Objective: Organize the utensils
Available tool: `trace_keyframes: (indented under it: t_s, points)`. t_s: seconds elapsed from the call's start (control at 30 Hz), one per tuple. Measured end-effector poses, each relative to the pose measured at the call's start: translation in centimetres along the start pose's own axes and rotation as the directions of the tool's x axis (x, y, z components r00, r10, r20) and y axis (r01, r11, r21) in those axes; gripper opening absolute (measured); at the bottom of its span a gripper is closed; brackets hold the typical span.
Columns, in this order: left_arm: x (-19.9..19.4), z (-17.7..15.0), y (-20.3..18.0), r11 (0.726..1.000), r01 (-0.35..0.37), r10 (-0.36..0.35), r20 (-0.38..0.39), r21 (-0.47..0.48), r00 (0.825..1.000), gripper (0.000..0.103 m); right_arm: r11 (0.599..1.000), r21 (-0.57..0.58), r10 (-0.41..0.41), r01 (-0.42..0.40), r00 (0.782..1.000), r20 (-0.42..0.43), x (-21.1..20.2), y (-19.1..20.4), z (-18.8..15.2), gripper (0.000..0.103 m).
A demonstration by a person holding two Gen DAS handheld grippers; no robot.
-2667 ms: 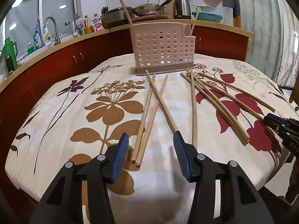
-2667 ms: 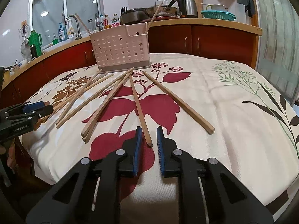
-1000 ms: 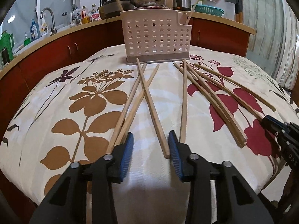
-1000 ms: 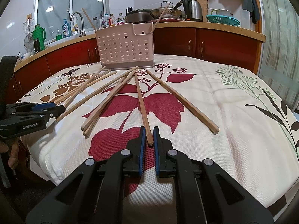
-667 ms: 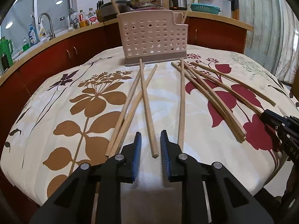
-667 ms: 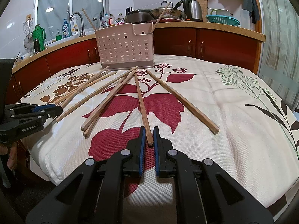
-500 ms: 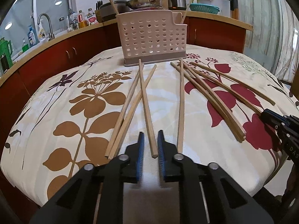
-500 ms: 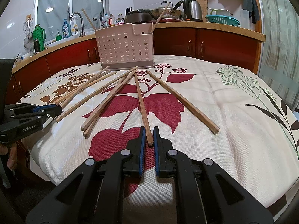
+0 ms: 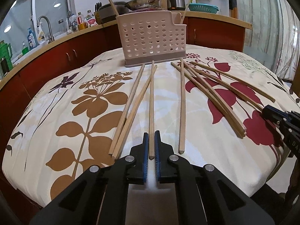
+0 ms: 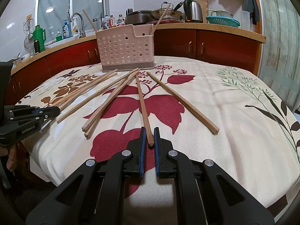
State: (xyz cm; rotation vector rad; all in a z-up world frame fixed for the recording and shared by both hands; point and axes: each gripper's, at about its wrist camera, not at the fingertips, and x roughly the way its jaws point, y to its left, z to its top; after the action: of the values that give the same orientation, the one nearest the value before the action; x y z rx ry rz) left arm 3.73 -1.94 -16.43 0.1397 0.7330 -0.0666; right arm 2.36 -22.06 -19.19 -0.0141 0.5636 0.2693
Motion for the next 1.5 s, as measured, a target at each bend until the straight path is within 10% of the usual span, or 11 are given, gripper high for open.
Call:
trace_keyframes:
  t_s: [1.5]
  points:
    - [-11.0, 4.9, 2.0, 0.999, 0.046, -0.037, 0.271, -0.029, 0.962, 0.007, 1.0, -0.029, 0.007, 0.001, 0.958, 0.286, -10.4, 2.9, 7.9, 0.007]
